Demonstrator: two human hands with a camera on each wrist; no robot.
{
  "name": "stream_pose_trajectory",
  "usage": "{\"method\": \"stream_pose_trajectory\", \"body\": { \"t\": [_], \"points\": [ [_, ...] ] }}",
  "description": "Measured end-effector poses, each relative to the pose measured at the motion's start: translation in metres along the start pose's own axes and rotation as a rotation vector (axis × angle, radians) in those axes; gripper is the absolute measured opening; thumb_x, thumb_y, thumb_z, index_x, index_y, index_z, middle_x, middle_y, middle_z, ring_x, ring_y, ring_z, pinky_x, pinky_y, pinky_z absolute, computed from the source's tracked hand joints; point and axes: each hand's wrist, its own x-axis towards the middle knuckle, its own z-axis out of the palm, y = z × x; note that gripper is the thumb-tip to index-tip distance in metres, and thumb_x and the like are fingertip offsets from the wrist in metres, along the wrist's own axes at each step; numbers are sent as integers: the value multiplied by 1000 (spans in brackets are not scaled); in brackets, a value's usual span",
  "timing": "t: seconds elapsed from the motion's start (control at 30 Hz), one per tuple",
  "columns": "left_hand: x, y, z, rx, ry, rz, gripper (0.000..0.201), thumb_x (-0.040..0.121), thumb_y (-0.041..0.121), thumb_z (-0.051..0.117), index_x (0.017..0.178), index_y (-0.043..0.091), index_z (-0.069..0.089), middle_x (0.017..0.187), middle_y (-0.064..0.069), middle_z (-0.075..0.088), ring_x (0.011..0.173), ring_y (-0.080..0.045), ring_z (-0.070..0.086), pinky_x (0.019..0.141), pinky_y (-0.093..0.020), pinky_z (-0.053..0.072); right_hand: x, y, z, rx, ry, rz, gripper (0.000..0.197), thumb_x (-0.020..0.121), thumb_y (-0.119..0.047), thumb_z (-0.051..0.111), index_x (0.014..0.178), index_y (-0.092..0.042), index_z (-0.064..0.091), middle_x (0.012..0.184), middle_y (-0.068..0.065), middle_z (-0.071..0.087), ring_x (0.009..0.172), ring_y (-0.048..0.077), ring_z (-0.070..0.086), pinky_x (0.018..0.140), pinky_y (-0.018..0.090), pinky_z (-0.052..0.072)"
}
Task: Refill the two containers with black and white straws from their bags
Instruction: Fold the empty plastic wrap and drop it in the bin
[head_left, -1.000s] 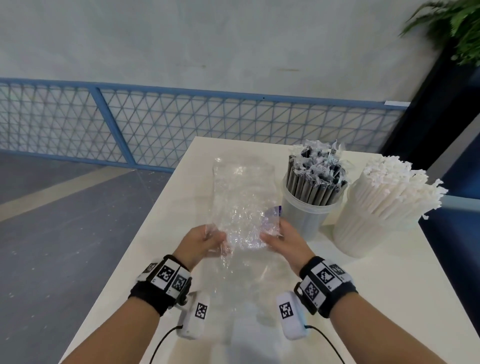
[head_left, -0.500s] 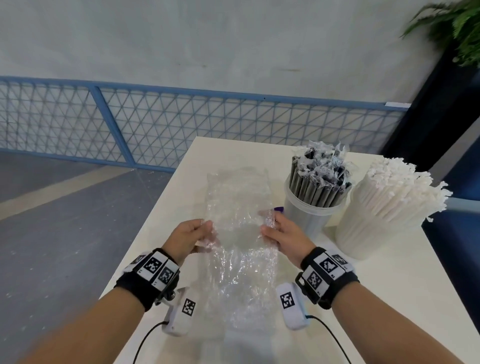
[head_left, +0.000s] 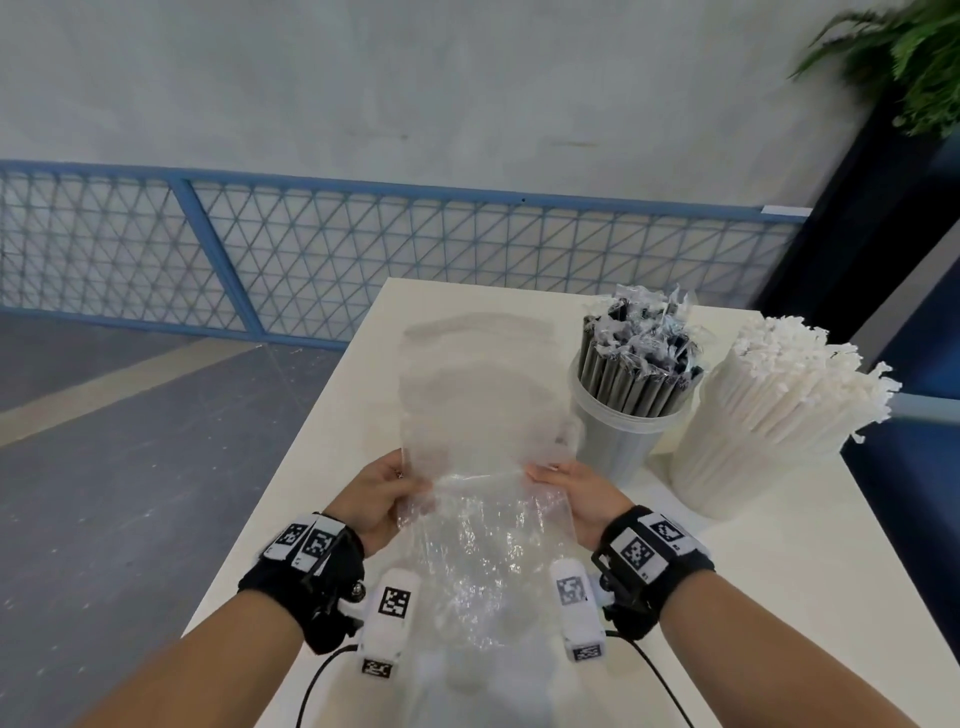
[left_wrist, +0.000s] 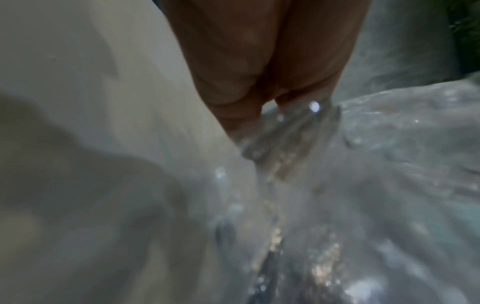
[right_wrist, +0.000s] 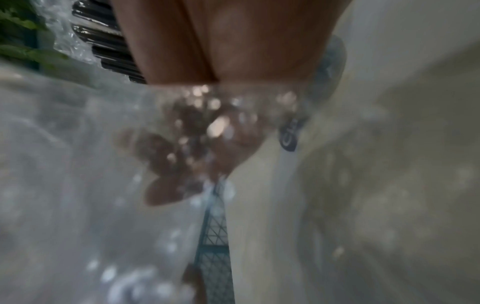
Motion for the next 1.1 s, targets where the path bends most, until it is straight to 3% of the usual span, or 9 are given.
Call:
{"method": "stream_pose_trajectory", "body": {
  "t": [0.13,0.3,0.4,0.5,0.67,0.73,0.83,0.93,1.1],
  "points": [
    [-4,3,-1,-87,11,-56,44,87,-13,37,77,12,72,81,-5,72,55,-13,65,53,-24,56,7,2,3,1,204,45,24,97,-6,40,118,-2,52,97,7,59,62,6,69,57,22,56],
    [-17,13,-5,-18,-113,-206,18,74,38,56,83,30,70,87,0,68,74,-24,68,71,-44,54,-10,-12,3,-15,180,-35,30,94,-11,42,73,-17,63,66,-1,69,54,7,65,59,24,53],
    [-18,4,-10,37,-145,-267,45,81,64,48,103,27,63,99,0,63,97,-31,61,83,-53,50,-16,-19,11,-70,96,-137,13,71,-12,56,61,-17,62,70,2,59,53,6,60,51,17,48],
    [-21,0,-7,86,-200,-229,33,76,54,63,89,24,56,80,7,61,75,-18,61,77,-43,48,-19,-19,13,-119,60,-198,6,59,-12,56,64,-9,58,63,0,61,56,11,58,53,19,48],
    [-21,-5,1,282,-185,-97,27,72,-1,73,76,18,54,75,-1,59,59,-13,58,49,-21,47,-29,-24,16,-163,204,-185,20,91,-10,47,103,-11,63,99,-1,65,84,7,59,62,10,49],
    [-19,-6,2,314,-127,-13,28,63,0,76,73,21,59,85,-4,57,69,-18,55,55,-22,48,-39,-24,11,-102,242,-158,27,94,-29,45,116,-19,58,104,-8,59,90,2,53,66,11,51],
    [-16,-6,4,332,-54,130,27,57,11,77,74,23,61,91,4,58,71,-16,48,60,-22,47,-54,-15,-3,-207,155,-31,64,78,-66,47,134,-36,41,134,-10,50,114,11,52,96,38,45],
    [-14,-6,12,374,-74,259,28,54,18,79,75,25,61,84,17,63,76,-10,51,72,-26,41,-74,2,-11,-413,82,-15,91,69,-62,66,140,-51,11,142,-21,31,129,11,34,88,36,44],
    [-12,-13,39,414,-168,321,27,56,20,78,74,22,59,83,15,61,86,-1,56,80,-28,41,-104,27,-26,-508,190,-79,72,65,-49,71,129,-31,42,118,0,63,104,21,61,79,32,52]
  ]
}}
